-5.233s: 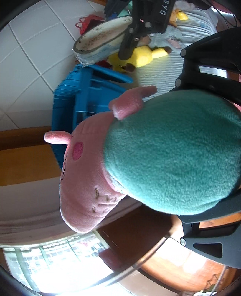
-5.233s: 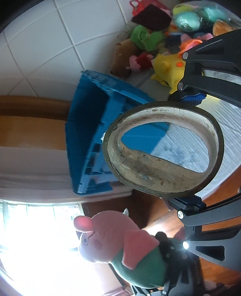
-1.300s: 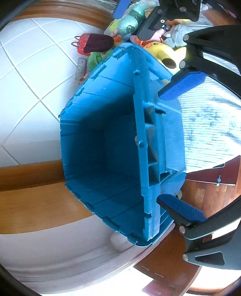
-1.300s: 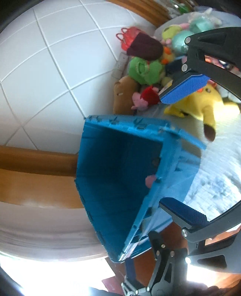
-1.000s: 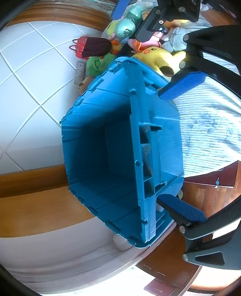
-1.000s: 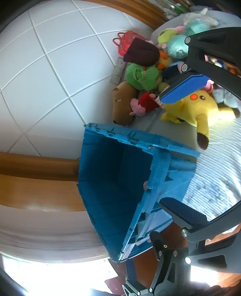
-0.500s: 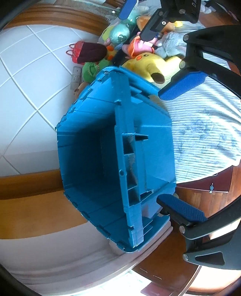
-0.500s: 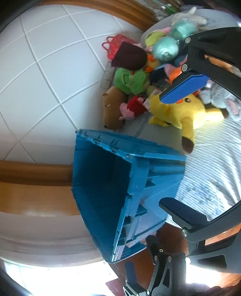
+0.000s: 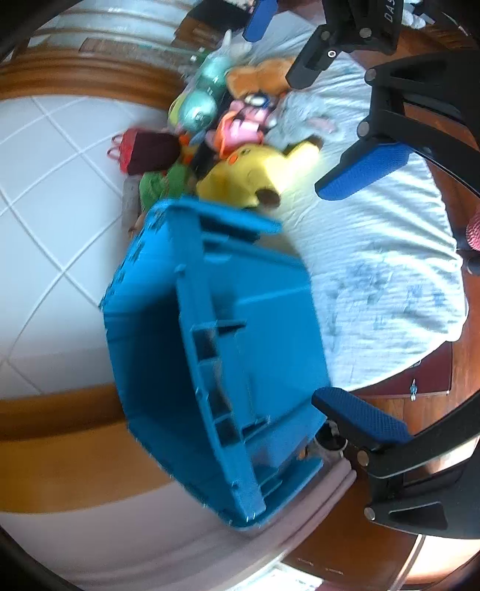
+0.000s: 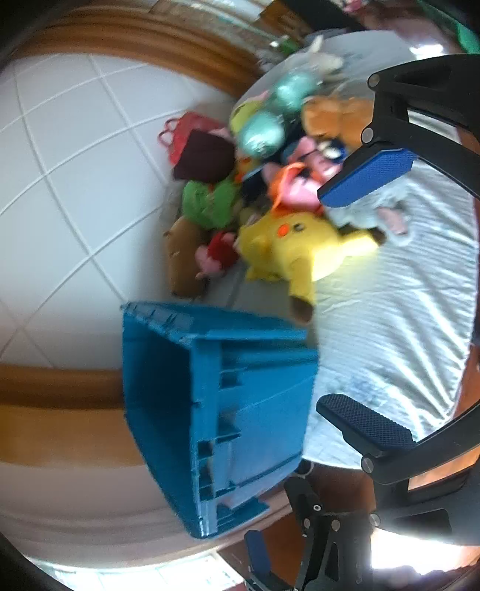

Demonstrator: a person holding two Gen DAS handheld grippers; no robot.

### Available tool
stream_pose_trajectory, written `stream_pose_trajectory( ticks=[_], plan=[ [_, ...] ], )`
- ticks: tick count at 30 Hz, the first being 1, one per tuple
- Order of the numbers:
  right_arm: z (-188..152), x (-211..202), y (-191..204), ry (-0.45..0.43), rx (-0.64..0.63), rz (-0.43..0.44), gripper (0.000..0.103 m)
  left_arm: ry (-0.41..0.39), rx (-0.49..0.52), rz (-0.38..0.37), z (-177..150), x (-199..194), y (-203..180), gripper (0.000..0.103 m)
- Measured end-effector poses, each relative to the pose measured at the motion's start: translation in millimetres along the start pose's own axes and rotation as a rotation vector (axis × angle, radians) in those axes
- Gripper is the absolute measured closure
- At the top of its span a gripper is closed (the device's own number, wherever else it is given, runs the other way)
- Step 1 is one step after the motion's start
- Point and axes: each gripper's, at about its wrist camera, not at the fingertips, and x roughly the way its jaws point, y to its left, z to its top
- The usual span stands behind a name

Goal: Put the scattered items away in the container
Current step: 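Move both tools back toward the plush pile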

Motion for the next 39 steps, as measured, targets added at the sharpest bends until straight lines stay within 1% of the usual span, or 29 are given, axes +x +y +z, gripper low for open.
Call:
stream_pose_trajectory(
  ticks=[5, 9, 11, 14, 18, 21, 23, 26, 28, 30, 34, 39],
  plan=[
    [-18.9, -12.7, -18.9, 0.024, 0.048, -0.057, 0.001, 0.012, 0.034, -0.055, -5.8, -1.6, -24.2, 0.000],
    [-30.4, -25.8, -42.8, 0.026, 0.085, -0.093, 0.001, 0.004, 0.051, -0.073, -3.6, -5.8, -47.5, 0.000],
    [-35.3, -32.0, -58.8, 0.020, 0.098, -0.113, 0.001, -0.001, 0.065, -0.078, -1.1, -7.0, -65.6, 0.000],
    [-43.6, -37.9, -89.3, 0.014, 0.125, -0.130, 0.001, -0.005, 0.084, -0.088, 1.9, -6.5, -95.5, 0.000],
    [-56.8, -40.9, -138.1, 0.017, 0.142, -0.141, 0.001, 0.000, 0.090, -0.103, 7.8, 1.3, -151.3, 0.000],
    [-65.4, -43.7, -181.3, 0.018, 0.135, -0.146, 0.001, 0.008, 0.077, -0.114, 13.5, 8.4, -196.5, 0.000],
    [-70.8, -46.2, -217.9, 0.019, 0.132, -0.150, 0.001, 0.010, 0.076, -0.119, 16.9, 12.0, -226.7, 0.000],
    [-76.5, -47.7, -255.9, 0.013, 0.119, -0.160, 0.001, 0.014, 0.076, -0.124, 21.2, 16.9, -273.9, 0.000],
    [-80.8, -46.6, -282.1, 0.016, 0.122, -0.149, 0.001, 0.024, 0.079, -0.128, 23.2, 19.4, -296.1, 0.000],
    [-83.2, -45.1, -304.8, 0.022, 0.121, -0.142, 0.001, 0.028, 0.082, -0.127, 26.4, 21.3, -316.7, 0.000],
    [-86.1, -43.8, -335.1, 0.030, 0.125, -0.130, 0.001, 0.038, 0.095, -0.121, 34.5, 27.7, -346.9, 0.000],
    [-90.3, -38.6, -365.1, 0.039, 0.154, -0.134, 0.001, 0.053, 0.114, -0.125, 42.3, 41.8, -370.4, 0.000]
  ],
)
